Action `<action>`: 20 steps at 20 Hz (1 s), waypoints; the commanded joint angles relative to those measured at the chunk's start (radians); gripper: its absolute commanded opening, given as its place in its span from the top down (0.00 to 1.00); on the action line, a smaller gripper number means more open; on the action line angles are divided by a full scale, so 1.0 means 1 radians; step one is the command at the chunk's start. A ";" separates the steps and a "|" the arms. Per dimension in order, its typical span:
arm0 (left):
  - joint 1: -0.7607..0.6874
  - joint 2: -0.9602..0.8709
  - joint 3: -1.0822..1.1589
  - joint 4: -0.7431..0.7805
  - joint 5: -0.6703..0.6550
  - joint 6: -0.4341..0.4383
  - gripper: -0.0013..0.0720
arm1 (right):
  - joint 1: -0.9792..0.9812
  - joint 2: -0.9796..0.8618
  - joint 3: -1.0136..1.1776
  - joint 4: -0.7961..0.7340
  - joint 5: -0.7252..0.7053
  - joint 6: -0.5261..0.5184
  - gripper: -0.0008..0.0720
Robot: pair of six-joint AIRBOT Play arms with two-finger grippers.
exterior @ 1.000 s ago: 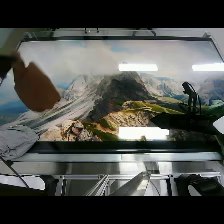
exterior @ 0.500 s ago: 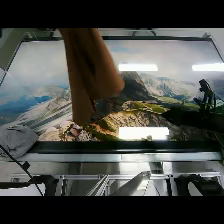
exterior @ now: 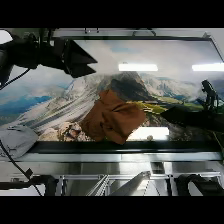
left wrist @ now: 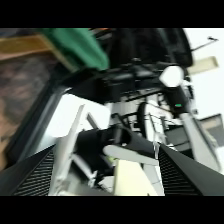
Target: Fold the shirts.
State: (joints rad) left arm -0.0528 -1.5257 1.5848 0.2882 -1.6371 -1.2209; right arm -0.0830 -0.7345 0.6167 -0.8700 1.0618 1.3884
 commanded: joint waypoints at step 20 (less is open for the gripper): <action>-0.013 -0.193 -0.559 0.442 0.221 0.098 0.98 | 0.294 -0.735 0.017 0.717 -0.031 -0.589 0.96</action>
State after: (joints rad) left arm -0.0105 -1.6875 0.9695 0.7296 -1.3941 -1.1427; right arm 0.2070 -1.4815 0.6239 -0.2203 0.9859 0.8608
